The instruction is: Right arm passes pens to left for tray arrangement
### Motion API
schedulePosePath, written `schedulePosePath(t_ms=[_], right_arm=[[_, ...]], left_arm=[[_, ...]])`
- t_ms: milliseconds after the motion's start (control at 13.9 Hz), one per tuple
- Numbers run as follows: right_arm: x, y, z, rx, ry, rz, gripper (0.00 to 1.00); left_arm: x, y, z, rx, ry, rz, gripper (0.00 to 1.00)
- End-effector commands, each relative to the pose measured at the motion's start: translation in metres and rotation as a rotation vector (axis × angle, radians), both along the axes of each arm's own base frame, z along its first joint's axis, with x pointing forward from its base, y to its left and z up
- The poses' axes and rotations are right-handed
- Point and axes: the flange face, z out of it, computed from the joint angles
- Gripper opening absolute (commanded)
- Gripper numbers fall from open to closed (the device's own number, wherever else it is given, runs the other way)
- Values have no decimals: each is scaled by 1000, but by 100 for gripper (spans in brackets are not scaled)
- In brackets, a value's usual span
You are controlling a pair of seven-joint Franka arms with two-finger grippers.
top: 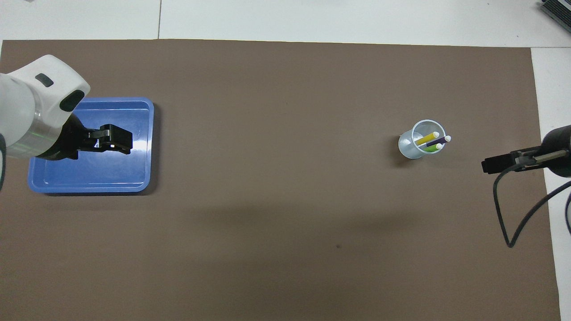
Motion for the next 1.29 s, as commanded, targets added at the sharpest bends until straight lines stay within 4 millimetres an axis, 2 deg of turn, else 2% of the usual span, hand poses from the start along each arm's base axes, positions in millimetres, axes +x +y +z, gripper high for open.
schedulePosePath(t_ms=[0, 1221], right_arm=[[-4, 3, -2, 19, 1, -65, 100], [-6, 6, -3, 16, 21, -66, 100]], left_arm=[[-3, 0, 6, 11, -23, -13, 100], [-10, -2, 5, 17, -6, -14, 100]])
